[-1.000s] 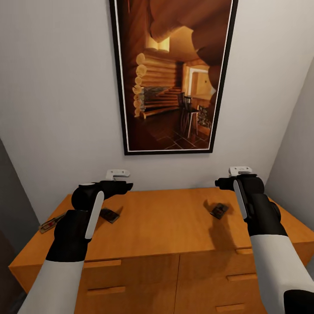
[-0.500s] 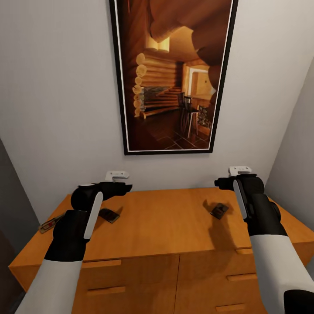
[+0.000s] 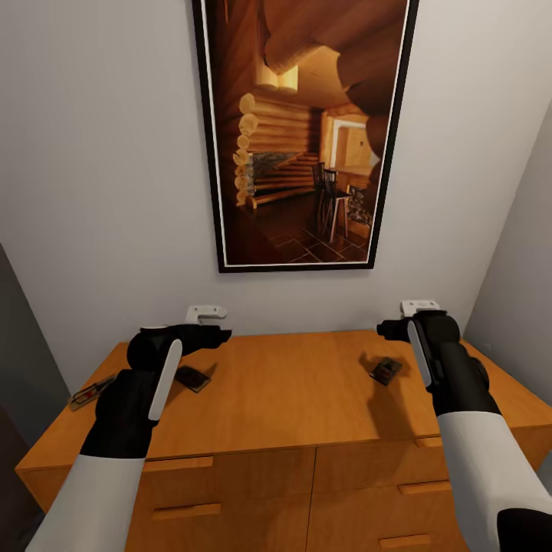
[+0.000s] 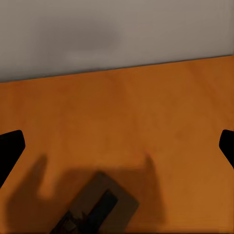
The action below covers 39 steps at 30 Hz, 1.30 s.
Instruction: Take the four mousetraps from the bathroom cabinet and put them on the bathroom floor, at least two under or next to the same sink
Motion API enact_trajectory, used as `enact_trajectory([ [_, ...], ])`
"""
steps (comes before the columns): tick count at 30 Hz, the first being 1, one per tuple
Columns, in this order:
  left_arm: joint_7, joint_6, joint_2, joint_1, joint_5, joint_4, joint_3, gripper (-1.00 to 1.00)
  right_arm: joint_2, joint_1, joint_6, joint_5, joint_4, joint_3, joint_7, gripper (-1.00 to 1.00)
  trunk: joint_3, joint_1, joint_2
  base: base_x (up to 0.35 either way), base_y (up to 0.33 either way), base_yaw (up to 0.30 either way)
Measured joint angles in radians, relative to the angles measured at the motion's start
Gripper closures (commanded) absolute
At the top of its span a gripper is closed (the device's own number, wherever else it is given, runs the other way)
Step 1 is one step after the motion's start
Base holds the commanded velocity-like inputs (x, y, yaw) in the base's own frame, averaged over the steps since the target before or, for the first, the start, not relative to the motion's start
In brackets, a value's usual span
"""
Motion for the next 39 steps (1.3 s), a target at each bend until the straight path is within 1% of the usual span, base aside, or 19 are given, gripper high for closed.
enact_trajectory([
  [8,0.000,0.000,0.000,0.000,0.000,0.010,0.000,-1.00,0.001,0.000,0.000,-0.001,0.021,-0.001,-0.001,-1.00,0.000,0.000,0.000,0.000,0.000,0.000],
  [11,0.000,0.000,0.000,0.000,0.000,0.012,0.000,-1.00,0.010,0.000,0.000,-0.002,0.024,-0.004,-0.001,-1.00,0.000,0.000,0.000,0.000,0.000,0.000],
  [14,0.000,0.000,0.000,0.000,0.000,0.012,0.001,-1.00,0.017,0.000,0.000,-0.002,0.025,-0.010,0.000,-1.00,0.000,0.000,0.000,0.000,0.000,0.000],
  [19,0.000,0.000,0.000,0.000,0.000,0.012,0.001,-1.00,0.026,0.000,0.000,-0.004,0.027,-0.032,0.005,-1.00,0.000,0.000,0.000,0.000,0.000,0.000],
  [28,0.000,0.000,0.000,0.000,0.000,0.011,0.000,-1.00,0.030,0.000,0.000,-0.003,0.023,-0.051,0.007,-1.00,0.000,0.000,0.000,-0.015,0.000,0.000],
  [32,0.000,0.000,0.000,0.000,0.001,0.011,0.001,-1.00,0.030,0.000,0.000,-0.003,0.019,-0.052,0.007,-1.00,0.000,0.000,0.000,-0.155,0.000,0.000],
  [39,0.000,0.000,-0.001,0.000,0.001,0.011,0.002,-1.00,0.031,0.000,0.000,-0.003,0.015,-0.054,0.008,-1.00,0.000,0.001,0.000,-0.281,0.000,0.000],
])
